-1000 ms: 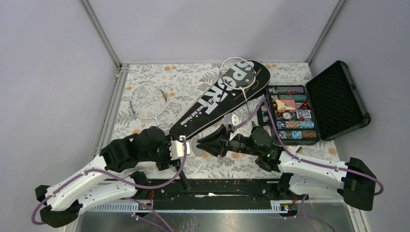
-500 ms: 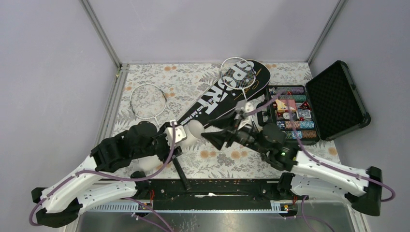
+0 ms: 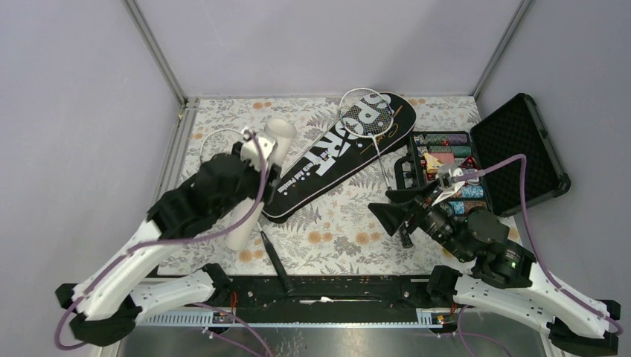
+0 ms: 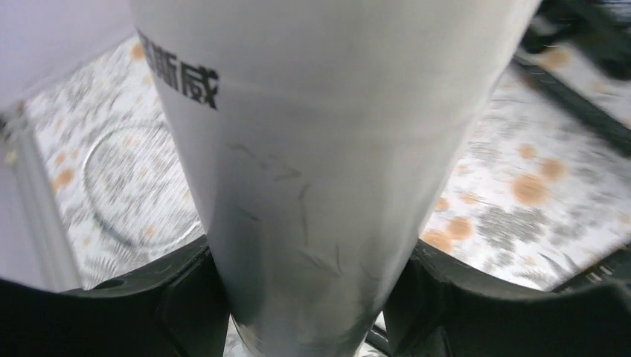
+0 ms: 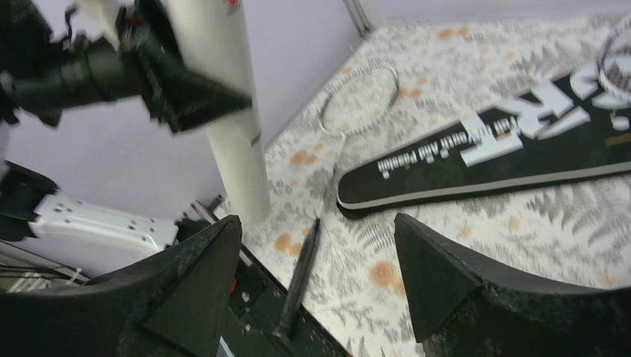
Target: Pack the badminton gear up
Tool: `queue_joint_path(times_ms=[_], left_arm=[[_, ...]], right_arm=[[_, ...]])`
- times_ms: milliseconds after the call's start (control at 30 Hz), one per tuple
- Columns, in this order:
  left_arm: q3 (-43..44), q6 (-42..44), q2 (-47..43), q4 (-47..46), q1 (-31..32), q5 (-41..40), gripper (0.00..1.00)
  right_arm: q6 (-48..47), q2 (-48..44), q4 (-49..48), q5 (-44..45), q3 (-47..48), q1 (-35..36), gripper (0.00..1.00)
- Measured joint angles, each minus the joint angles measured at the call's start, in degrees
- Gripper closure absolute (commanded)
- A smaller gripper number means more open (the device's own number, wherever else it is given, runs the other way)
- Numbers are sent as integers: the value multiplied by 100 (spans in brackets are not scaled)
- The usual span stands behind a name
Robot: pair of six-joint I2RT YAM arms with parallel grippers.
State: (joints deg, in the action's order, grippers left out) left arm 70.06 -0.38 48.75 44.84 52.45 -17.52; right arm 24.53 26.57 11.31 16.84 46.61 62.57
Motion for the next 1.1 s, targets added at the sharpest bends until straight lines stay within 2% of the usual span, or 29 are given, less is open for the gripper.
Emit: queue_joint_path(times_ms=[167,300,433,533,700,900,967,1100], left_arm=[[7,-192,935,24,-1794,-79,69],[-254,-225,1266,-57,-3294,-20,68],[-387,-385,1832,-195,-4645,140,65],[-411,-546,2459,-396,-5305,190,61],[-448,-793,3445,-717,-6050,461,61],[-199,-1091,4767,-885,-6500,540,55],[-111,-1185,5106,-890,-6590,514,49],[-94,-1331,5344,-890,-6756,466,28]], right_arm=[[413,-243,540,76,-551,0,21],[553,-37,592,50,-927,0,25],[691,960,144,46,-1058,0,27],[752,2081,-195,-61,-922,0,27],[804,3637,-332,-350,-323,0,26],[933,3847,-437,-503,-146,0,26],[951,3751,-444,-509,-170,0,25],[966,3392,-433,-372,-352,0,24]])
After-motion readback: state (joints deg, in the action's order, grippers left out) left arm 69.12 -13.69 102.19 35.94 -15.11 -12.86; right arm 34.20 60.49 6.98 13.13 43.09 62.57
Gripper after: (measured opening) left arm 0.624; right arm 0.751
